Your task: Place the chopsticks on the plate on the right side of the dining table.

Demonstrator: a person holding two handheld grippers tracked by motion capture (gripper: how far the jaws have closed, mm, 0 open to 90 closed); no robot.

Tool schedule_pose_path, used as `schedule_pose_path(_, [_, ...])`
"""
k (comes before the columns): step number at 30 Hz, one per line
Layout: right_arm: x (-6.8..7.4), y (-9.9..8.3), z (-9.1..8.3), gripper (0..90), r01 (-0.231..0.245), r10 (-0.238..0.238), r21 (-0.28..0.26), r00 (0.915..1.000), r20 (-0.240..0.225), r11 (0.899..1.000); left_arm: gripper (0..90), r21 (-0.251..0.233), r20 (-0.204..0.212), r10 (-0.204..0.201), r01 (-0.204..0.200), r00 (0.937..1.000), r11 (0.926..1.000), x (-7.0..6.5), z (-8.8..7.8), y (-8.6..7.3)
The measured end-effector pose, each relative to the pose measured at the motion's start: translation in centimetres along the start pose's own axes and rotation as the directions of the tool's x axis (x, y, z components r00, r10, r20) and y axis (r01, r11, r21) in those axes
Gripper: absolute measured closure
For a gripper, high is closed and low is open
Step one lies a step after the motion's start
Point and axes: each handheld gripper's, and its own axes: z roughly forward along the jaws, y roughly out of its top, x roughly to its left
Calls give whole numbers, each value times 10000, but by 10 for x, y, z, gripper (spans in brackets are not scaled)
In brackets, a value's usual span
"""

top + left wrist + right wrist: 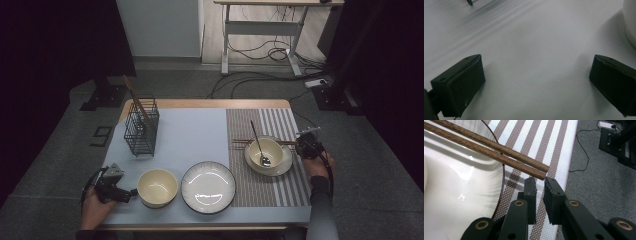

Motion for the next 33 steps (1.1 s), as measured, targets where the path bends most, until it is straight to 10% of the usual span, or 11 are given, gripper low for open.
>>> schedule_pose_path(33, [14,-19,-58,368,-530,469,-1052,9971,-597,9930,0,11,2,6,-6,10000,10000,0,0,0])
